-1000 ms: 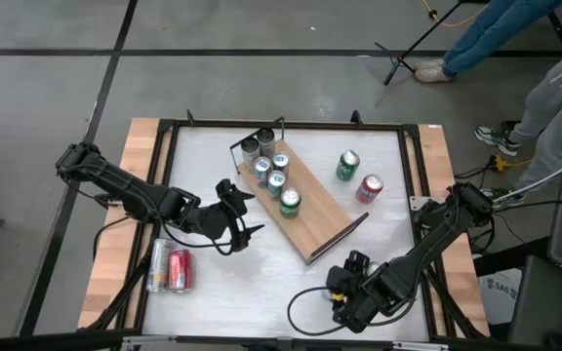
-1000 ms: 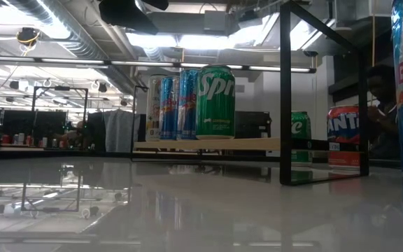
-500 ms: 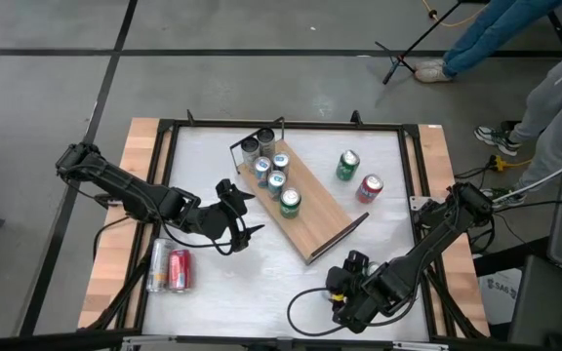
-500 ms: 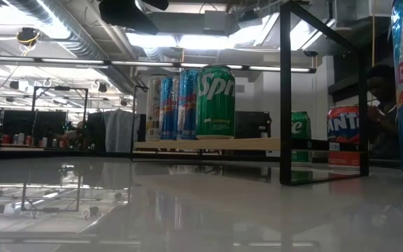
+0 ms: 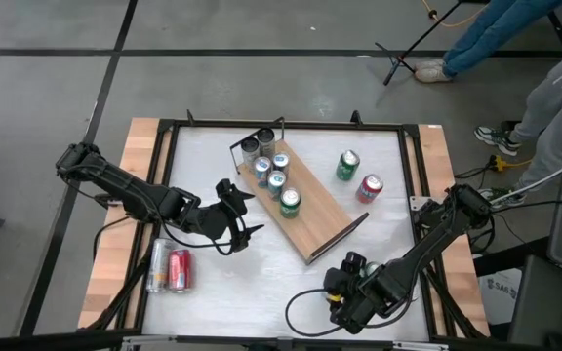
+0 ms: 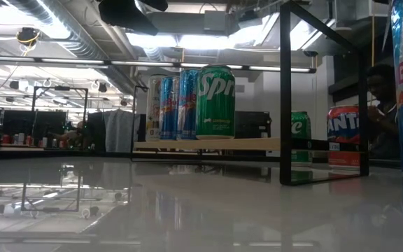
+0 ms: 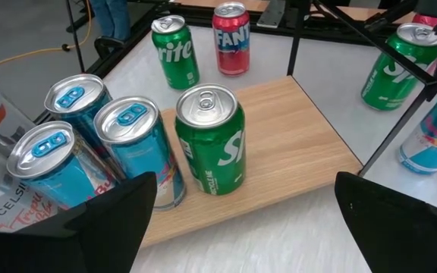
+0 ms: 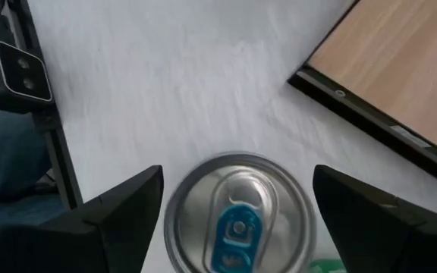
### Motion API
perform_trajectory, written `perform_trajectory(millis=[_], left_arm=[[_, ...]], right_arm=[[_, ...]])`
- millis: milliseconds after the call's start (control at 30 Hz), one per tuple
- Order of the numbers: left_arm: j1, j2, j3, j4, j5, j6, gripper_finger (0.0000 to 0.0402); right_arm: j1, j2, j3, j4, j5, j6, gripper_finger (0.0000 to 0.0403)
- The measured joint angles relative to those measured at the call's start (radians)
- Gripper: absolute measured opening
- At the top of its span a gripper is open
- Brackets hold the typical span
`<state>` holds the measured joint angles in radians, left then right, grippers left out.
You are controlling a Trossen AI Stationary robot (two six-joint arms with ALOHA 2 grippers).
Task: Place canned beverage on shelf
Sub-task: Put the blue soda can on the shelf aligned with the other blue soda
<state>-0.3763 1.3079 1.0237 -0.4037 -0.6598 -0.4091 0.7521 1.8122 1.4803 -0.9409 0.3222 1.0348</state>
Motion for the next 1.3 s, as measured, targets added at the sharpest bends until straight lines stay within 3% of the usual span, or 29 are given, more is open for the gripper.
perform_trajectory(millis=[367, 700, 933, 1300], left_arm=[[0.000, 0.000, 0.000, 0.000, 0.000, 0.000, 0.0394], [0.000, 0.000, 0.000, 0.000, 0.000, 0.000, 0.0394], [0.000, 0.000, 0.000, 0.000, 0.000, 0.000, 0.0394], [0.000, 0.000, 0.000, 0.000, 0.000, -0.001, 0.0394]], right_arm=[[0.000, 0.000, -0.021, 0.007, -0.001, 0.005, 0.0317], [0.001, 0.000, -0.020, 0.000, 0.000, 0.003, 0.0213], [0.000, -0.002, -0.013, -0.013, -0.002, -0.040, 0.0222], [0.000, -0.003, 0.139, -0.159, -0.024, -0.224, 0.0219]])
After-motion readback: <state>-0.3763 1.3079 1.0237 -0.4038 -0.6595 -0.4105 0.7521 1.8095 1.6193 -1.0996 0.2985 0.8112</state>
